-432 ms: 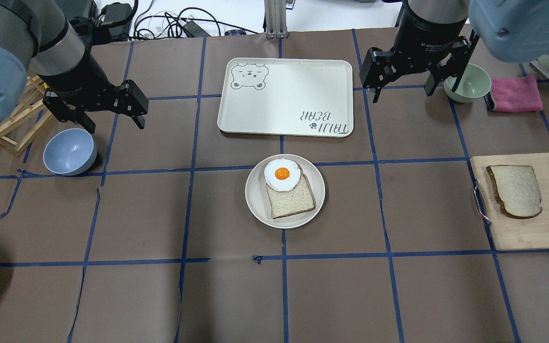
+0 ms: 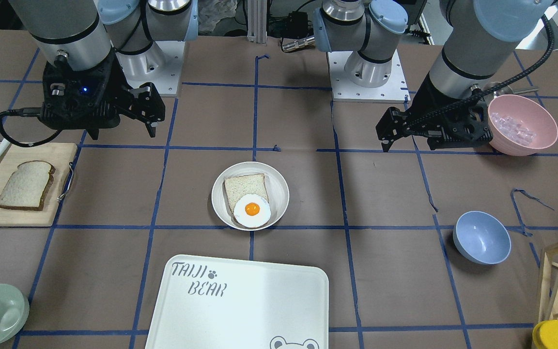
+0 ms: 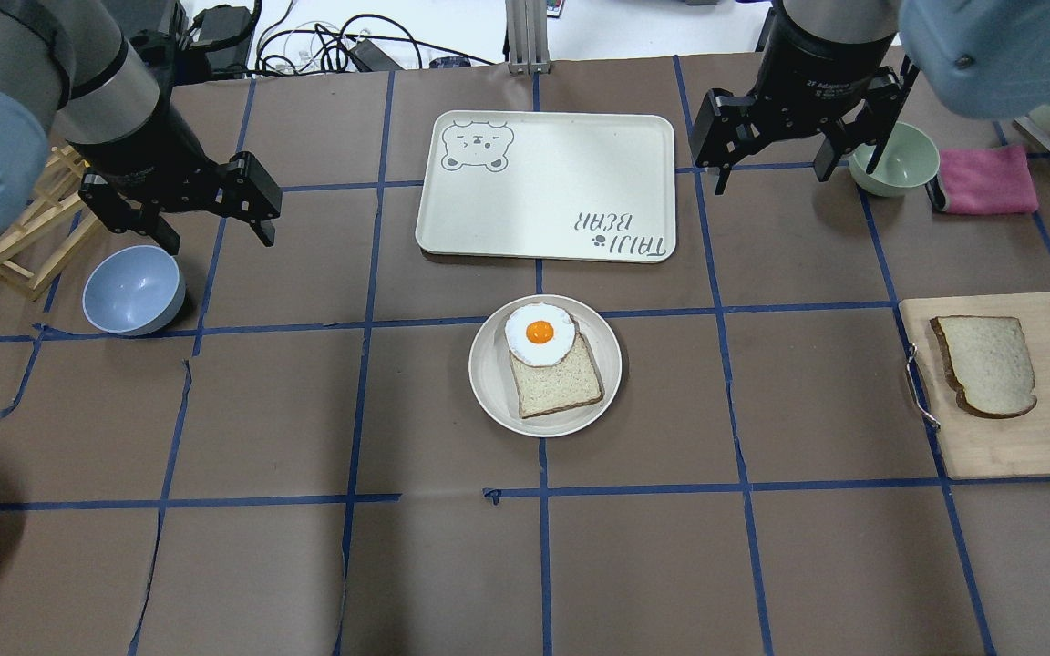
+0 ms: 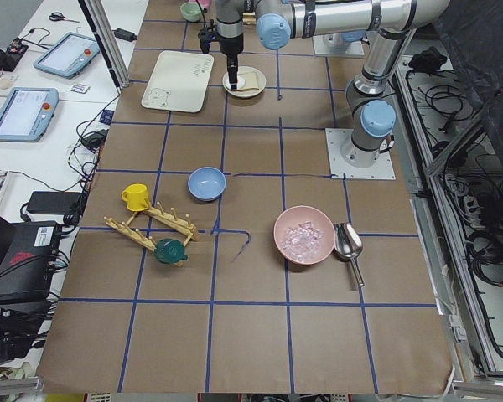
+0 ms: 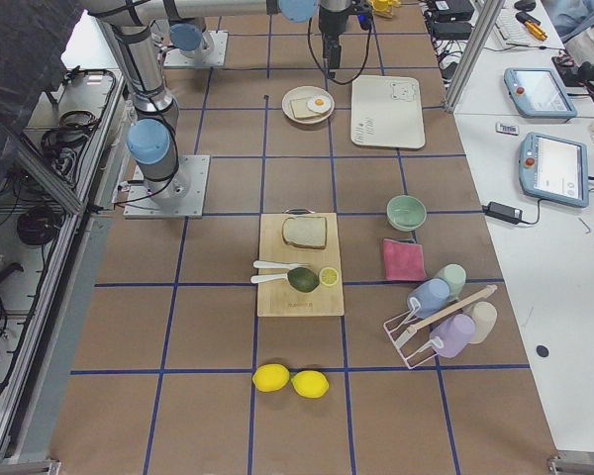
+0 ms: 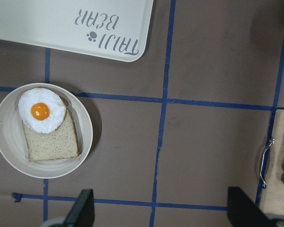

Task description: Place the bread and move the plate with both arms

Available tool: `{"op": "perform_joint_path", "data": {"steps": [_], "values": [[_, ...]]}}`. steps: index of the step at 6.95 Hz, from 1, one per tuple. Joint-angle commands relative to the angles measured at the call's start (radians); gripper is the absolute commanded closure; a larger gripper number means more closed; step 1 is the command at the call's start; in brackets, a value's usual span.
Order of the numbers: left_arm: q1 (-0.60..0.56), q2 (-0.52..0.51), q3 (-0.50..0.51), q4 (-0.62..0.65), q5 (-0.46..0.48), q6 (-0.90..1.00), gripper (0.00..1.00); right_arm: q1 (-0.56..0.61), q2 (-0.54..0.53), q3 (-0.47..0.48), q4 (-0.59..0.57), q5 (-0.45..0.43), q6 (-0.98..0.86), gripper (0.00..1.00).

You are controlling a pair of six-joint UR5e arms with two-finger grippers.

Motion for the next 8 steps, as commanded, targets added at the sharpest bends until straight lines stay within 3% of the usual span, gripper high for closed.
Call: {"op": "perform_joint_path", "data": {"steps": [1, 8], "values": [[-0.002, 0.004, -0.001, -0.002, -0.001, 0.000, 0.00, 0.001, -0.003, 0.006, -0.018, -0.023, 0.002, 0.00], [0.000, -0.004, -0.002, -0.003, -0.001, 0.000, 0.00, -0.016, 0.011, 0.008, -0.039, -0.009, 0.013, 0.00]]}}
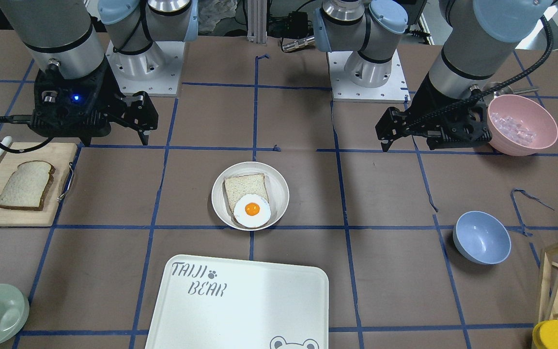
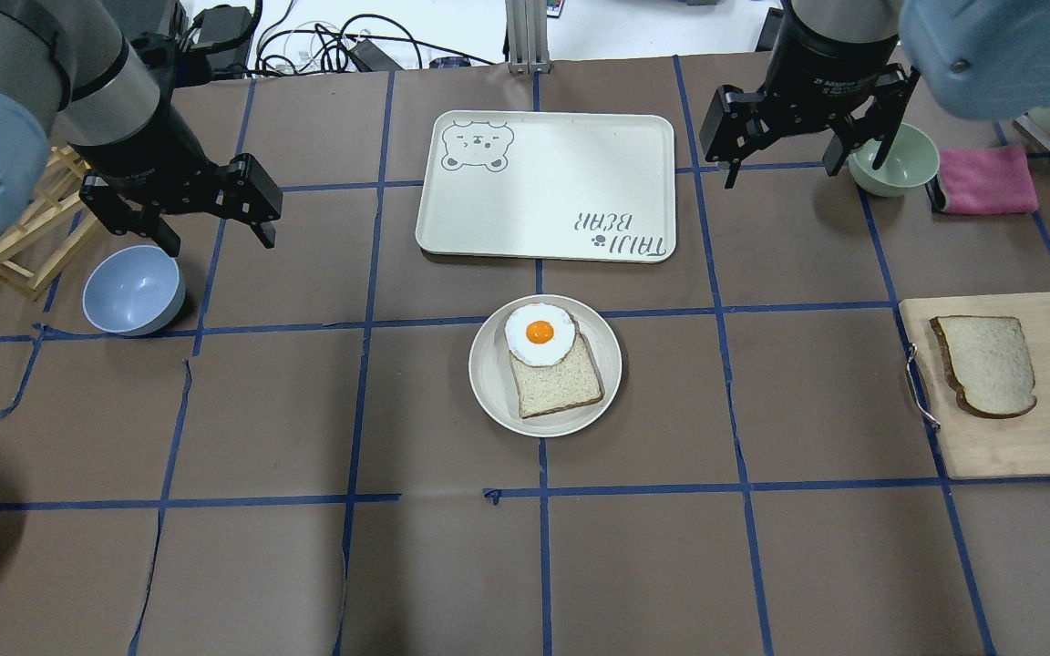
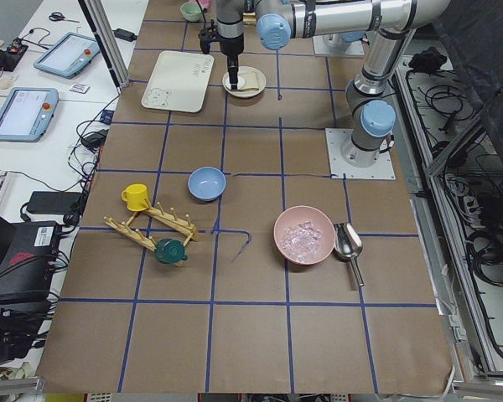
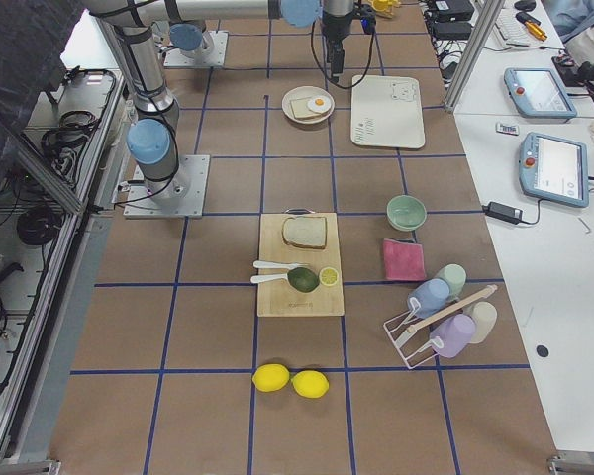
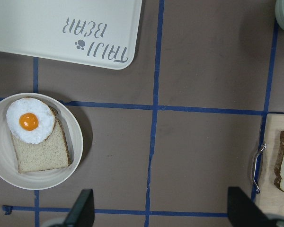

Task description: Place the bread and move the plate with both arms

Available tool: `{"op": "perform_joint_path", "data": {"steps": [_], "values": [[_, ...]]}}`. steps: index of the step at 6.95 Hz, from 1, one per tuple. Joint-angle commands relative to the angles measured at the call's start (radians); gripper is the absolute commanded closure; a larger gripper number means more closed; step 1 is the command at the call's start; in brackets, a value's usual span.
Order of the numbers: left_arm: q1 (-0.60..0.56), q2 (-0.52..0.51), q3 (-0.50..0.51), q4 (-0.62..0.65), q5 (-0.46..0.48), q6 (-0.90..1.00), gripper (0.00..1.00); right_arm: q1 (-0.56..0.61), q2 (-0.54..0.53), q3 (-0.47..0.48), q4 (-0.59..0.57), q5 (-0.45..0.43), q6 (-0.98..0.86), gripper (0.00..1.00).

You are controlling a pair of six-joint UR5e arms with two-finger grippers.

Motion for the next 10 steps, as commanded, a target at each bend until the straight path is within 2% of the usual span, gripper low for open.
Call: {"op": "perform_joint_path", "data": {"steps": [1, 10], "values": [[0.000, 0.001, 0.000, -0.002, 0.000, 0.000, 0.00, -0.001, -0.004, 0.000, -0.001, 0.004, 0.007, 0.00], [0.000, 0.004, -0.002, -0.005, 0.003, 0.028, 0.00, -0.002, -0.008, 0.012, -0.009, -0.008, 0.010, 0.00]]}}
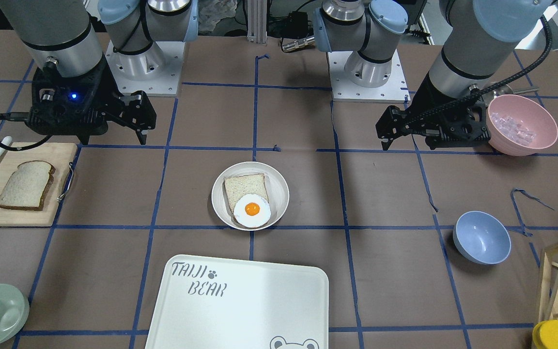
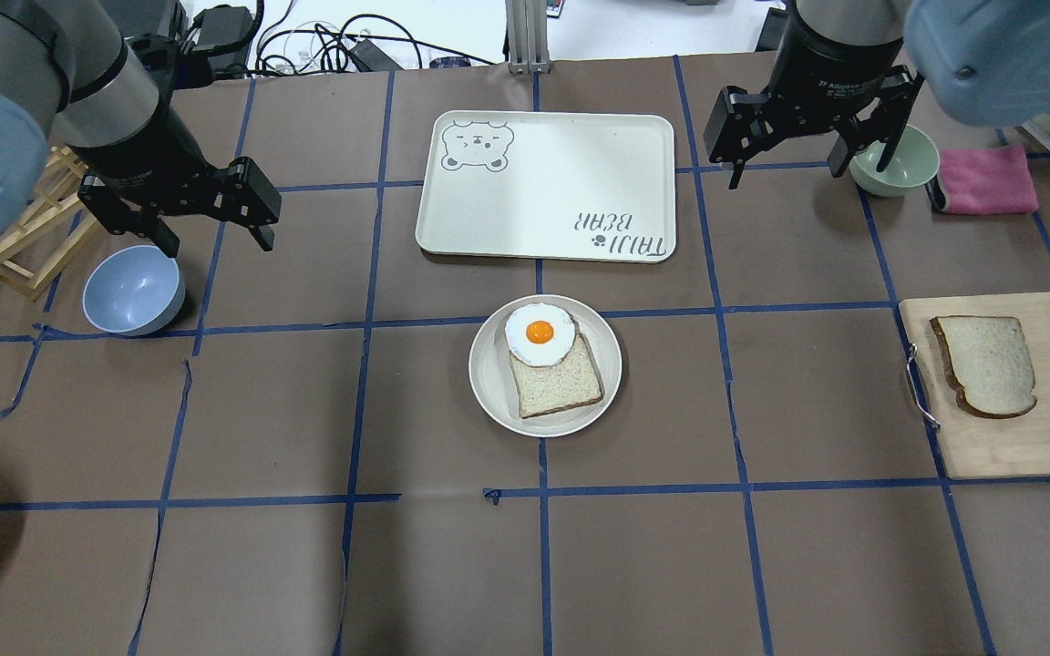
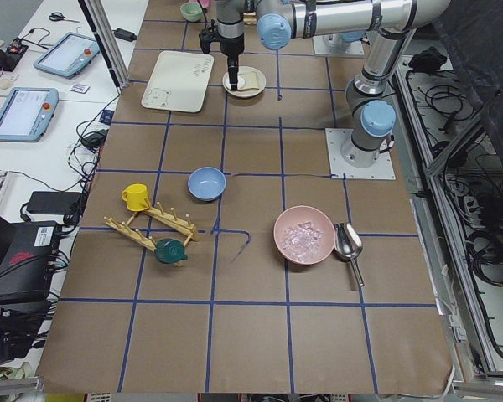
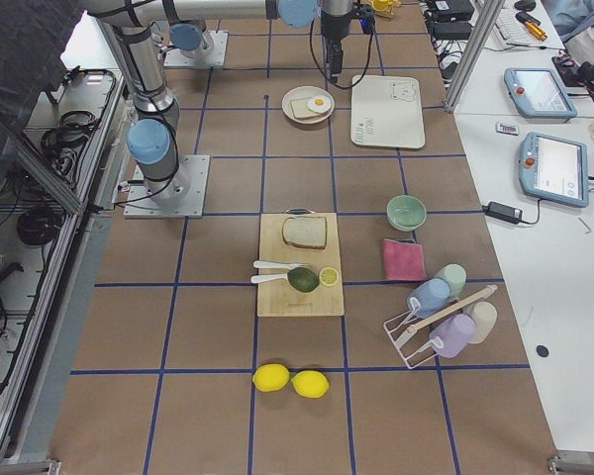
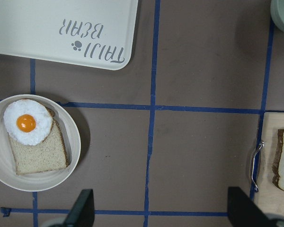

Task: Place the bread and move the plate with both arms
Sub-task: 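Move the right gripper down over the bread slice on the wooden board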

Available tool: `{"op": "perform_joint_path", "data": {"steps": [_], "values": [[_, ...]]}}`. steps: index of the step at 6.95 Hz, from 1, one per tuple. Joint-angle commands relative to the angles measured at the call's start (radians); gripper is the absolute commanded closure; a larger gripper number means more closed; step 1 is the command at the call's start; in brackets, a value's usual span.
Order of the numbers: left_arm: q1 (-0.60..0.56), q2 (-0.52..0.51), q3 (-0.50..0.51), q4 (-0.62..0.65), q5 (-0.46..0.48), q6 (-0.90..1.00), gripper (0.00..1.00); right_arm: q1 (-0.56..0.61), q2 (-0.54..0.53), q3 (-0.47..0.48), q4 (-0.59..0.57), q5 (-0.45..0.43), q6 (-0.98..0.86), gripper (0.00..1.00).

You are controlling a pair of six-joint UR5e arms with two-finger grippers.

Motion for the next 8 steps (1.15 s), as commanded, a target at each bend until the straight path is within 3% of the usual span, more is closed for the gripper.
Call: {"op": "perform_joint_path", "data": {"steps": [1, 4, 5, 6, 7, 8], "values": [[-0.001, 0.001, 0.000, 0.000, -0.001, 0.000, 0.00, 0.000, 0.003, 0.001, -0.001, -0.004, 0.002, 0.00], [-0.001, 0.003, -0.005, 0.000, -0.001, 0.000, 0.00, -0.096, 0.006, 0.057, -0.004, -0.007, -0.012, 0.00], [-0.001, 0.004, -0.012, 0.002, 0.001, 0.000, 0.00, -0.132, -0.002, 0.121, -0.044, -0.081, -0.018, 0.00], [-0.001, 0.003, -0.014, 0.002, 0.001, 0.000, 0.00, -0.152, 0.004, 0.184, -0.152, -0.202, -0.021, 0.00], [0.001, 0.001, -0.014, 0.005, 0.001, 0.000, 0.00, -0.188, 0.006, 0.264, -0.259, -0.252, -0.050, 0.00], [-0.001, 0.003, -0.014, 0.003, 0.001, 0.000, 0.00, -0.259, 0.013, 0.354, -0.385, -0.243, -0.131, 0.00]]}}
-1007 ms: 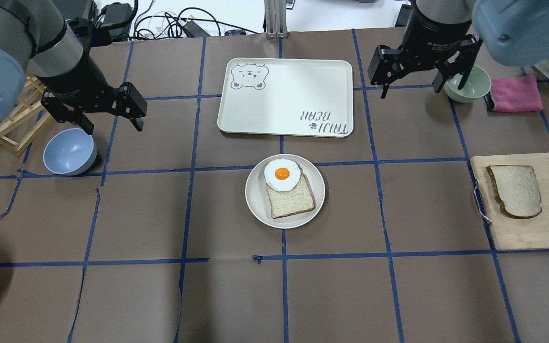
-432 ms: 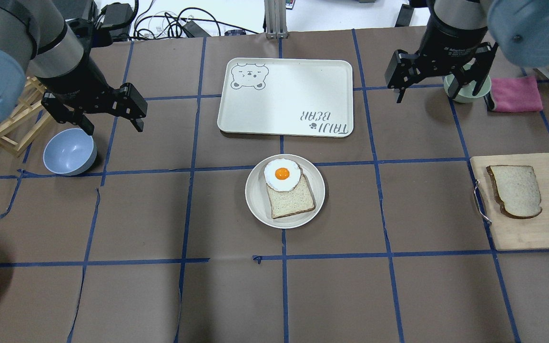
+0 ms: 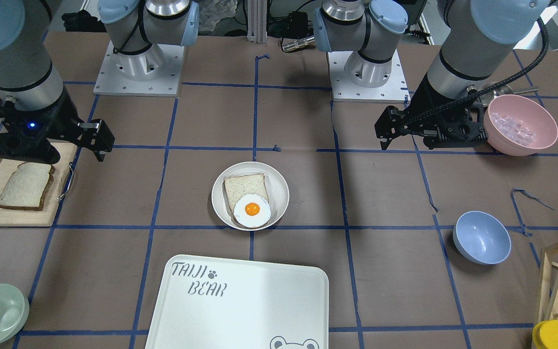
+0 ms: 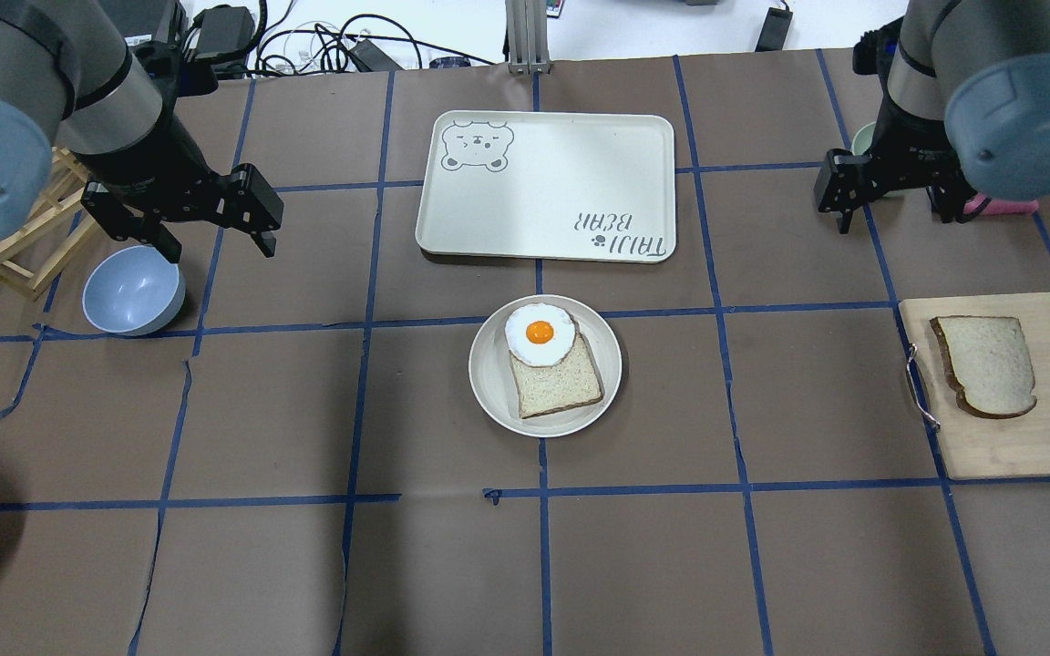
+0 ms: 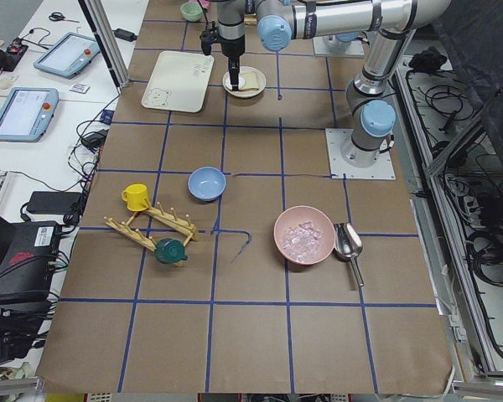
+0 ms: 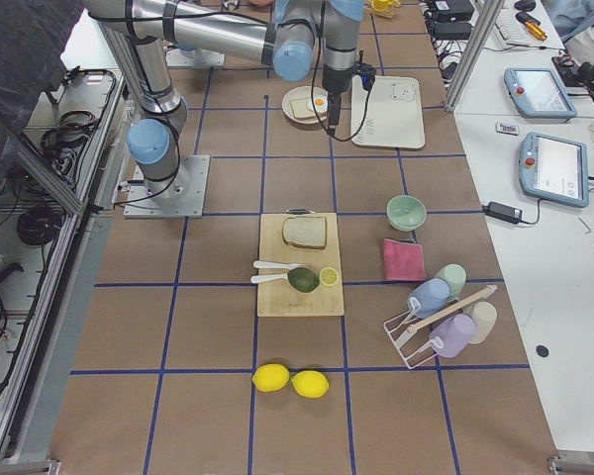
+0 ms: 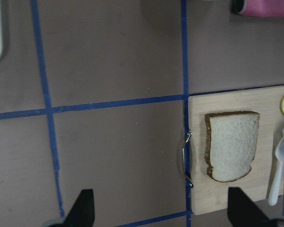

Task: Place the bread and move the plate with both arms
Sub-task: 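Move the right gripper down over the bread slice on the wooden board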

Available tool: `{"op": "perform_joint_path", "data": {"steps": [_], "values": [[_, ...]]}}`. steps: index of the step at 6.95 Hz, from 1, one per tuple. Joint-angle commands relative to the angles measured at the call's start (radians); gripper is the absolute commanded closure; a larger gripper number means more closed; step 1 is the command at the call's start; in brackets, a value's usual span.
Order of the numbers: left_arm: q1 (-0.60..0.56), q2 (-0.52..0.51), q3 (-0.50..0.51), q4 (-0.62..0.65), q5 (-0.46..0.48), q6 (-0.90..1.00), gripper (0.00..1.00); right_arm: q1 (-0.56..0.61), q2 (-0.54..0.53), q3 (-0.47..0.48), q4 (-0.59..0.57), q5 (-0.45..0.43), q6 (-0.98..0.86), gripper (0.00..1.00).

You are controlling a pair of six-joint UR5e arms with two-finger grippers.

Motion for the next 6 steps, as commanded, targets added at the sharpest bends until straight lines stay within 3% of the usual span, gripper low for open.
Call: {"op": "perform_joint_path", "data": {"steps": [1, 2, 3, 5, 6], "values": [[0.000, 0.002, -0.001, 0.000, 0.000, 0.000, 0.00, -0.148, 0.031, 0.224, -0.337, -0.011, -0.152, 0.03], [0.001, 0.001, -0.001, 0.000, 0.000, 0.000, 0.00, -0.199, 0.071, 0.341, -0.512, -0.006, -0.246, 0.10], [0.000, -0.001, -0.001, 0.002, 0.000, 0.000, 0.00, -0.208, 0.093, 0.404, -0.607, -0.008, -0.272, 0.14], [0.000, 0.000, -0.001, -0.001, 0.000, 0.000, 0.00, -0.210, 0.132, 0.416, -0.606, -0.034, -0.279, 0.27], [0.000, 0.001, -0.001, 0.000, 0.000, 0.000, 0.00, -0.212, 0.145, 0.420, -0.603, -0.089, -0.274, 0.39]]}}
